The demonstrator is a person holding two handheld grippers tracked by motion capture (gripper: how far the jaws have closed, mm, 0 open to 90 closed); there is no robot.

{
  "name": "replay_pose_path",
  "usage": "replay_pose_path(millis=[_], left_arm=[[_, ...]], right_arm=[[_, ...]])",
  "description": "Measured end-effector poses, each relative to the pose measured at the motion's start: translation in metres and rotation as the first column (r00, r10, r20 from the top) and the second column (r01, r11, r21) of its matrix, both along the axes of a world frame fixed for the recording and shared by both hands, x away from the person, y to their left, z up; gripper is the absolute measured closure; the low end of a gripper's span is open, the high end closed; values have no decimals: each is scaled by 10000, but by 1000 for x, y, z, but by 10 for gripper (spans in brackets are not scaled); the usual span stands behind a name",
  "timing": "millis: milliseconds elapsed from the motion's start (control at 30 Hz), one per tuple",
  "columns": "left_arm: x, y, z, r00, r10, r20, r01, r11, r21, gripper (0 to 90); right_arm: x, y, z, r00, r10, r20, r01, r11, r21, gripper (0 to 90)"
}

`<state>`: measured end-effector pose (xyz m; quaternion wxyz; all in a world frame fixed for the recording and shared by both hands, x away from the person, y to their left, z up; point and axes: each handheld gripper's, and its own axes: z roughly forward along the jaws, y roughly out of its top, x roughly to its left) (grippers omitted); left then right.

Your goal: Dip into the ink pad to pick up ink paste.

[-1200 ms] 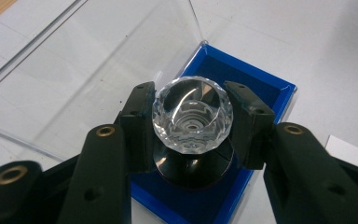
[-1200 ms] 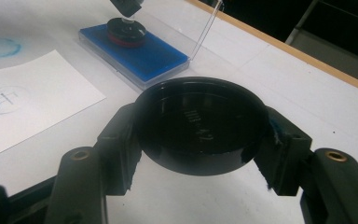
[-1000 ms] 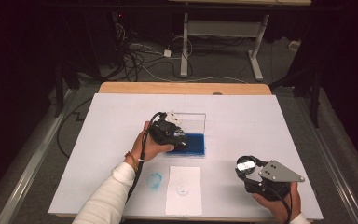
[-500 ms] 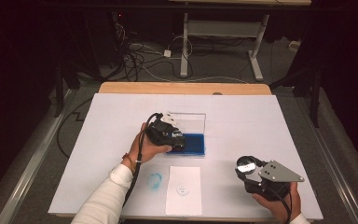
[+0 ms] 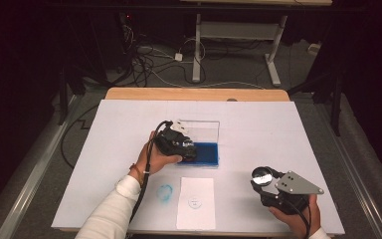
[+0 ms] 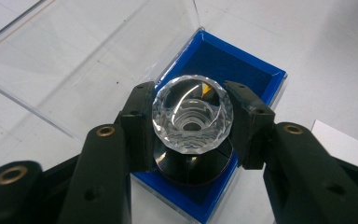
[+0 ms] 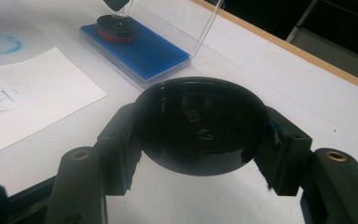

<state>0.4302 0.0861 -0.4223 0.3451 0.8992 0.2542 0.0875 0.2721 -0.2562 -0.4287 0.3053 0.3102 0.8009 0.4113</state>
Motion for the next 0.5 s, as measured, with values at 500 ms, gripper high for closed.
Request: replay_pose_path(millis=[500], left_arm=[[-3, 1, -5, 10000, 5, 91, -2, 9996, -295, 545]], right_arm=[[-1, 2, 0, 10000, -65, 12, 65, 9999, -111, 389]])
